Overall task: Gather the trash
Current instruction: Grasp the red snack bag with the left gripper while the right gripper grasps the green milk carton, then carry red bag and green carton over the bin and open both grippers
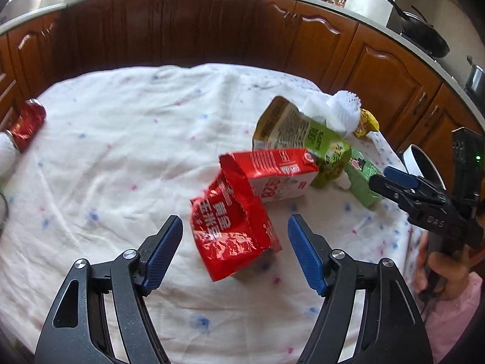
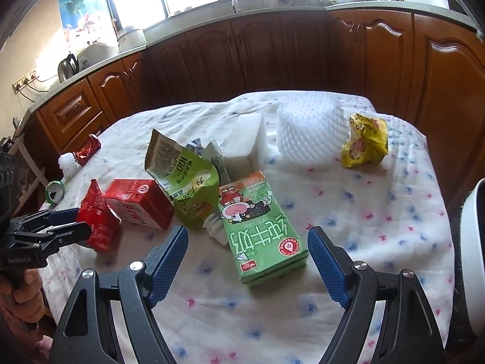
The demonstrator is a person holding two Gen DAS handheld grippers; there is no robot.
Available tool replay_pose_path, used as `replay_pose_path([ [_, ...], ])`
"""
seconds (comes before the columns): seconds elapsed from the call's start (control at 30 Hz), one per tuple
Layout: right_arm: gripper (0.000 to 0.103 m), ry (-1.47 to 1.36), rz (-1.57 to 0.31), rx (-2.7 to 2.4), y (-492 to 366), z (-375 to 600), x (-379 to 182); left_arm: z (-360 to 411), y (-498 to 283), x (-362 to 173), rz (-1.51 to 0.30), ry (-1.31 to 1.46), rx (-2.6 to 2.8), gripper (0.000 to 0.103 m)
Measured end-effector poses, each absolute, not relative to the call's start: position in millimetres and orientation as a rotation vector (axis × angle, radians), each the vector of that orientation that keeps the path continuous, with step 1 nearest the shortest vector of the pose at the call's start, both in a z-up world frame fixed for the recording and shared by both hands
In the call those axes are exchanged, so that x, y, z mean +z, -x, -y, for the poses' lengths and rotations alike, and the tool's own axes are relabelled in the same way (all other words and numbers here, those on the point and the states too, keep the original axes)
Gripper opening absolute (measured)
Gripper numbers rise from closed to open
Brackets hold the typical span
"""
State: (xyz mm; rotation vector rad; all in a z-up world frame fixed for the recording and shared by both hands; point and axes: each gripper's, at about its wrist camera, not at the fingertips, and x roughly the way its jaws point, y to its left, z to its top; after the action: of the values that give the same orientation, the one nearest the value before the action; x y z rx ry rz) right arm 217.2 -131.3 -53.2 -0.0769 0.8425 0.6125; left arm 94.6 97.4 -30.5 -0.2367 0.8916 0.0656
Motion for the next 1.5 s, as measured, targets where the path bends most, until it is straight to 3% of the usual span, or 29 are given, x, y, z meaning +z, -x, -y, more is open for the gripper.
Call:
replay_pose_path([
  [0.17,0.079,0.092,-0.871,0.602,-221,130,-60,-94,-94,-37,-0.901,0.215,0.068,0.069],
  [0.23,0.055,0.094,-0.868,0.586,-219,132,-59,-92,-94,-38,-0.913,0.215,0.056,0.053],
  [0.5,0.054,0.024,-0.825,0.542,-193,160,-45,-79,-89,-32,-0.905,0.211,-0.004,0.014],
  [0.93,0.054,-0.199,-0.766,0.378,-145,238,-31,-6,-98,-10,-0.865,0.156,-0.232,0.011],
  [1.5,0.053,-0.293,-0.665,0.200,-126,312,-13,92,-140,-5,-0.895,0.073,-0.432,0.010],
])
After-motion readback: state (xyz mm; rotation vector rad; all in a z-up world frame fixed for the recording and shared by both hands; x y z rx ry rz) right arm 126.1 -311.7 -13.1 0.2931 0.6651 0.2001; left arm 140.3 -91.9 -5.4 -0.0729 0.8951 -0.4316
